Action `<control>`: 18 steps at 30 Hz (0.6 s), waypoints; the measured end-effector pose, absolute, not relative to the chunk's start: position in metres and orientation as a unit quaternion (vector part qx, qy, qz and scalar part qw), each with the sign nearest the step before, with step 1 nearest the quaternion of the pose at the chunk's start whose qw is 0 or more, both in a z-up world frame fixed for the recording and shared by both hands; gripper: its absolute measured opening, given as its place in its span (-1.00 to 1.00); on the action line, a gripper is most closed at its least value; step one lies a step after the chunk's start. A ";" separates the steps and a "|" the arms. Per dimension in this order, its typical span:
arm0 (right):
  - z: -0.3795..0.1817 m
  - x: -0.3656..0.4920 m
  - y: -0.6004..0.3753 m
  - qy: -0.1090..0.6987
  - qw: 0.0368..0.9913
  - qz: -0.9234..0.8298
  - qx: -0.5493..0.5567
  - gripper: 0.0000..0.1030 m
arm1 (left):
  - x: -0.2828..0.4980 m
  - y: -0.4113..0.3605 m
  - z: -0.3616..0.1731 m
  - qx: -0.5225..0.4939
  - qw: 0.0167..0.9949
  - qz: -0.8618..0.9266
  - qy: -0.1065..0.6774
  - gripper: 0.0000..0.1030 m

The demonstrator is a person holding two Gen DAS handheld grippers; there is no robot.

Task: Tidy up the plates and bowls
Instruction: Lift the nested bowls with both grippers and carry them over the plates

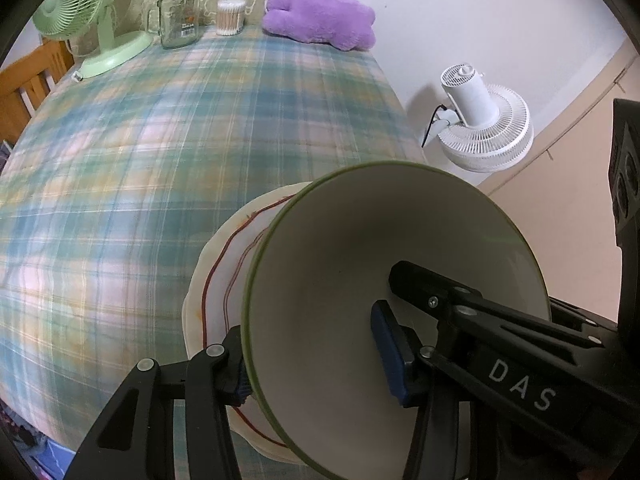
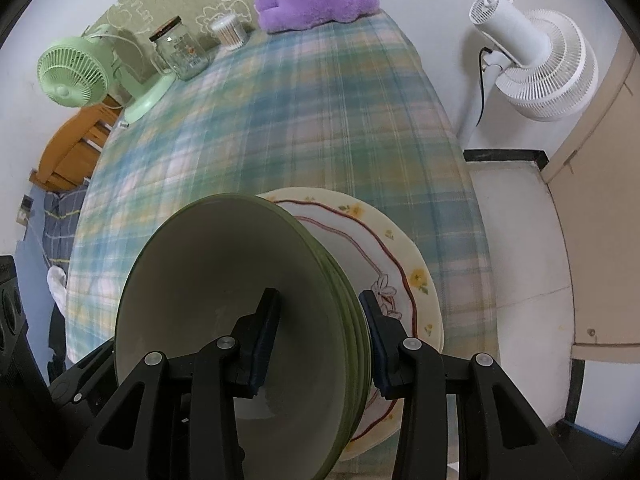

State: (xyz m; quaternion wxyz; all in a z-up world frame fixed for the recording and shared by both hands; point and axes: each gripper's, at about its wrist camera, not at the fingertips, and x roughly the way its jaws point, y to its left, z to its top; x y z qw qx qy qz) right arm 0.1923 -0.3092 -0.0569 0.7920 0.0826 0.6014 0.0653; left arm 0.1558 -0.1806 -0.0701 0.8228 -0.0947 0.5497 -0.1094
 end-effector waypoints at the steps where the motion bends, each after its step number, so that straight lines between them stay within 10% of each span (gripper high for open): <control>1: -0.058 0.193 -0.310 0.601 0.792 0.067 0.084 -0.16 | 0.156 -0.182 -0.070 -0.090 0.825 -0.105 0.548 -0.03; 18: -0.052 0.188 -0.305 0.576 0.813 0.072 0.046 -0.07 | 0.152 -0.187 -0.069 -0.078 0.832 -0.095 0.541 0.38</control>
